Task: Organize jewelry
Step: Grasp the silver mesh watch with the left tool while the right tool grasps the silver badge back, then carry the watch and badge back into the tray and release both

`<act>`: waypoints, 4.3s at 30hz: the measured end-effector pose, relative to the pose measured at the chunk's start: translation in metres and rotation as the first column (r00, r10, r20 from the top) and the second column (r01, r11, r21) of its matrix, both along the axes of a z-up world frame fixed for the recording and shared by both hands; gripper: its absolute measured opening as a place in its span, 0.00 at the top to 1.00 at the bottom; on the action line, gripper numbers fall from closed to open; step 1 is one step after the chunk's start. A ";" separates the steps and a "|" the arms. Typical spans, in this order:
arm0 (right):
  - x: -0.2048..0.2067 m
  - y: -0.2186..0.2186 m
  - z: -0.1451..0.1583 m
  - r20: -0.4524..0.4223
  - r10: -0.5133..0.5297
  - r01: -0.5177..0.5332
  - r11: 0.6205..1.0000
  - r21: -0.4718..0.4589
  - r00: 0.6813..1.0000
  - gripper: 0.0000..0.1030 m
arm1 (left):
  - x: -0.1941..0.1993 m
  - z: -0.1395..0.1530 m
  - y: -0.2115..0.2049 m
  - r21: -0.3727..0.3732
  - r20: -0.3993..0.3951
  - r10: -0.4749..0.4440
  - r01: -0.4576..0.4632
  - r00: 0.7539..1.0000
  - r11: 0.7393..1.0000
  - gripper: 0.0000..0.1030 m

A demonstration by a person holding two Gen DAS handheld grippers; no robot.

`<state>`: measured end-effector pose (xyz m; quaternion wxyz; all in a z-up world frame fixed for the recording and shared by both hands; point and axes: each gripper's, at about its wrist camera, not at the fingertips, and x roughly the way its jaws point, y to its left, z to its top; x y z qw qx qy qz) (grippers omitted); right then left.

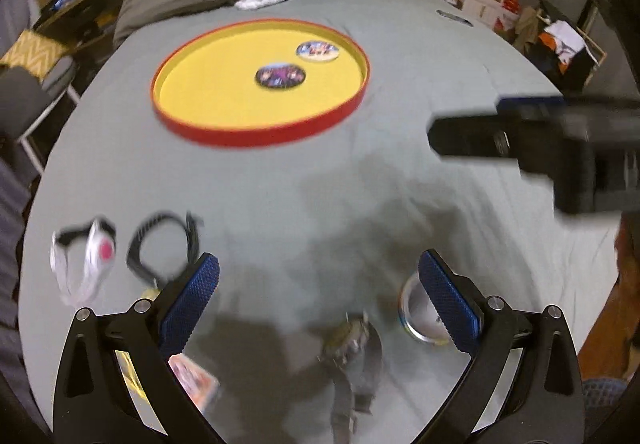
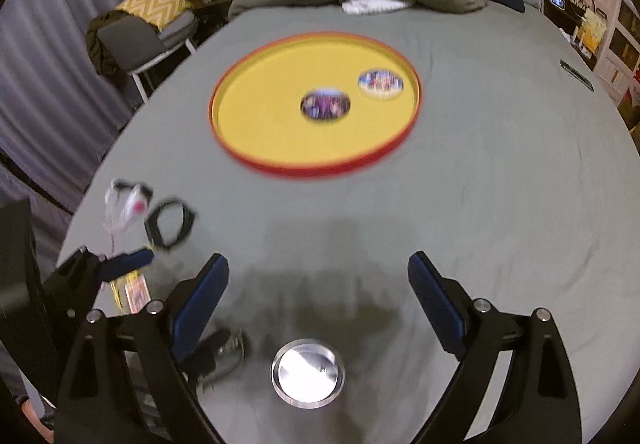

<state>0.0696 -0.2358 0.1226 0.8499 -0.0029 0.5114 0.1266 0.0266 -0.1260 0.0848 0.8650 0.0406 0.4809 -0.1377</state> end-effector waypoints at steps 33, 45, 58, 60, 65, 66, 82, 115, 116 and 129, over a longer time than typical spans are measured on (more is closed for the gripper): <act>-0.056 0.019 -0.117 -0.280 0.026 -0.046 0.997 -0.063 0.960 0.16 | -0.049 -0.090 -0.012 0.080 -0.090 0.029 -0.022 0.995 0.997 0.05; -0.050 0.031 -0.117 -0.255 0.012 -0.042 0.992 -0.115 0.967 0.32 | -0.049 -0.084 0.006 0.057 -0.055 0.073 -0.069 0.996 0.996 0.37; -0.036 0.018 -0.101 -0.239 -0.001 -0.020 0.996 -0.086 0.971 0.32 | -0.049 -0.077 0.023 -0.008 -0.034 0.107 -0.107 0.994 0.994 0.90; -0.038 0.019 -0.101 -0.235 -0.005 -0.016 0.996 -0.084 0.972 0.32 | -0.049 -0.076 0.025 -0.014 -0.034 0.105 -0.106 0.994 0.994 0.91; -0.037 0.011 -0.095 -0.219 -0.012 -0.002 0.998 -0.063 0.976 0.32 | -0.049 -0.074 0.027 -0.031 -0.031 0.103 -0.104 0.994 0.994 0.92; -0.037 0.008 -0.092 -0.217 -0.014 0.001 0.998 -0.060 0.976 0.32 | -0.049 -0.073 0.028 -0.033 -0.030 0.102 -0.103 0.994 0.994 0.92; -0.054 -0.014 -0.075 -0.159 -0.061 0.063 0.998 0.006 0.985 0.32 | -0.033 -0.037 0.026 -0.057 0.030 0.073 -0.071 0.997 0.996 0.94; 0.193 -0.005 -0.056 -0.083 -0.146 0.148 0.989 0.019 0.986 0.32 | 0.180 -0.025 0.010 -0.078 0.071 0.037 -0.031 0.997 0.996 1.00; 0.196 -0.005 -0.060 -0.087 -0.146 0.148 0.989 0.012 0.985 0.32 | 0.182 -0.027 0.009 -0.081 0.068 0.032 -0.027 0.997 0.996 1.00; 0.213 0.013 -0.100 -0.116 -0.131 0.128 0.991 -0.031 0.985 0.32 | 0.188 -0.049 0.003 -0.049 0.052 0.011 -0.008 0.999 0.999 1.00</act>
